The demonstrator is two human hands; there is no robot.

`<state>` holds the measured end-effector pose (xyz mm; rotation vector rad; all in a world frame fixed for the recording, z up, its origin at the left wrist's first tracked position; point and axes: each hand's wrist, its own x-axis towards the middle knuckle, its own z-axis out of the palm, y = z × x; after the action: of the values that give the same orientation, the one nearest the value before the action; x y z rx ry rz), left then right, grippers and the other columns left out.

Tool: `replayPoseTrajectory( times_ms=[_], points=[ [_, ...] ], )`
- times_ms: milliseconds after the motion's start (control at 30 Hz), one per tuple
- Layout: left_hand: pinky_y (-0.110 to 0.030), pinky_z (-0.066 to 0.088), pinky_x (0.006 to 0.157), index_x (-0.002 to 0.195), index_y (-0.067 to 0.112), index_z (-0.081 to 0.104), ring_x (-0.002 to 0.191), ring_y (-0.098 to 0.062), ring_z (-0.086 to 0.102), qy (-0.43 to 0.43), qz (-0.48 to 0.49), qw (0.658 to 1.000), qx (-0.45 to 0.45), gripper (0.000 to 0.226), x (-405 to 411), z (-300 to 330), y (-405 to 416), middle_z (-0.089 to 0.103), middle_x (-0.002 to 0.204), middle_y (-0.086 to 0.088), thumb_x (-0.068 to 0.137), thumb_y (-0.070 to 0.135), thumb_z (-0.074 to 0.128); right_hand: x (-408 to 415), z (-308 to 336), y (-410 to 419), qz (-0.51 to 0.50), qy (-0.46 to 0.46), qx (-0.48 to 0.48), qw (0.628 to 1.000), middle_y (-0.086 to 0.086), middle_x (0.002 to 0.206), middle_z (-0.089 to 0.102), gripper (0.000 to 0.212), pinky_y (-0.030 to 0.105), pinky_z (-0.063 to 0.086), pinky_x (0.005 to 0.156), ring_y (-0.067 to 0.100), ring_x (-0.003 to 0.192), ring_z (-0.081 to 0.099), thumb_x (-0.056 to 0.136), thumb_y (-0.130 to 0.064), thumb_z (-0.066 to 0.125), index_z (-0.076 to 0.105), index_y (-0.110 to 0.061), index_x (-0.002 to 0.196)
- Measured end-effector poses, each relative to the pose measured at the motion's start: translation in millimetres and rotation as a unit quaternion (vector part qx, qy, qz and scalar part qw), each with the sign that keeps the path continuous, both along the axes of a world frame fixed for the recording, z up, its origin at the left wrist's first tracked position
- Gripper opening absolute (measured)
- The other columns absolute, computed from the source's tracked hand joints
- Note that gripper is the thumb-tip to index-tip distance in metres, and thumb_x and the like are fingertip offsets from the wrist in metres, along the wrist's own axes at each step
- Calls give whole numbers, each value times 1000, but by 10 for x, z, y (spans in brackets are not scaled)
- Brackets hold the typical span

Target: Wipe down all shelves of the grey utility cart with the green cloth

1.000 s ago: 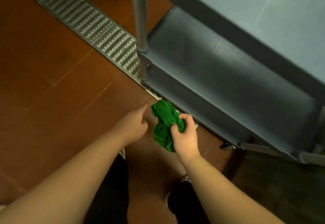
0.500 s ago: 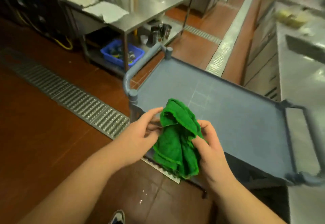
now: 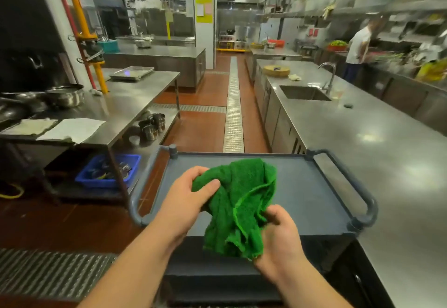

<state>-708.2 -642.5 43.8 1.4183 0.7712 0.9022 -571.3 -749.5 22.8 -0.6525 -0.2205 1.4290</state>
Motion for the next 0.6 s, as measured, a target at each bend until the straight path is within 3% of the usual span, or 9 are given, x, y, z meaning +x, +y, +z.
replayPoseTrajectory(
  times_ms=[67,100,167,200,267,333,400,533,600],
  points=[
    [-36,54,62,87,26,66,74,-19,68,13,35,999,40,12,56,90,5,71,80,-3,86,15,70,169,50,-77,-21,-15,60,998,28,111,67,43,58,54,87,43,102,66,69,-25,66,72,1,104],
    [-35,54,62,87,27,65,74,-19,69,18,41,997,61,15,79,138,-3,71,81,-3,85,13,71,262,83,-107,-21,-31,76,996,26,110,67,39,55,55,85,41,101,67,79,-27,59,71,-1,105],
    [-31,53,61,92,27,61,74,-16,69,20,51,995,79,20,124,218,-42,69,85,-3,83,14,73,440,137,-136,1,-81,85,993,24,124,64,48,55,51,94,40,115,62,97,-34,40,64,-2,123],
    [-30,53,61,94,26,59,73,-15,70,23,61,994,83,22,153,244,-59,69,87,-4,82,16,75,494,169,-126,14,-129,89,988,22,131,61,52,56,48,99,39,122,58,99,-39,39,58,-4,132],
    [-30,53,61,95,22,58,72,-14,69,44,82,991,95,23,196,292,-97,69,86,-3,81,19,76,554,231,-54,-4,-268,68,961,17,131,62,55,59,45,102,36,122,59,92,-44,58,54,-12,136],
    [-34,56,67,94,19,61,76,-17,71,36,85,992,90,19,214,322,-103,72,84,-4,81,17,76,632,258,34,-68,-371,44,925,13,119,69,44,60,48,98,32,111,66,86,-26,72,59,-12,126],
    [-38,58,73,94,18,65,82,-22,72,27,92,993,75,15,188,345,-83,74,86,-6,82,16,75,698,260,87,-99,-409,32,907,11,112,72,31,56,51,95,29,106,69,89,-10,68,62,-11,119],
    [-27,53,66,84,27,63,74,-6,65,185,148,953,187,9,130,213,18,68,78,5,83,29,72,741,129,160,-77,-462,33,883,2,110,74,25,43,55,91,19,103,70,94,-8,62,63,-17,117],
    [-21,47,63,82,25,60,70,-3,60,209,150,944,207,12,152,139,20,64,75,6,85,31,69,754,16,233,-83,-483,19,871,-1,108,73,23,38,55,89,14,101,70,94,-10,63,63,-21,114]
  ],
)
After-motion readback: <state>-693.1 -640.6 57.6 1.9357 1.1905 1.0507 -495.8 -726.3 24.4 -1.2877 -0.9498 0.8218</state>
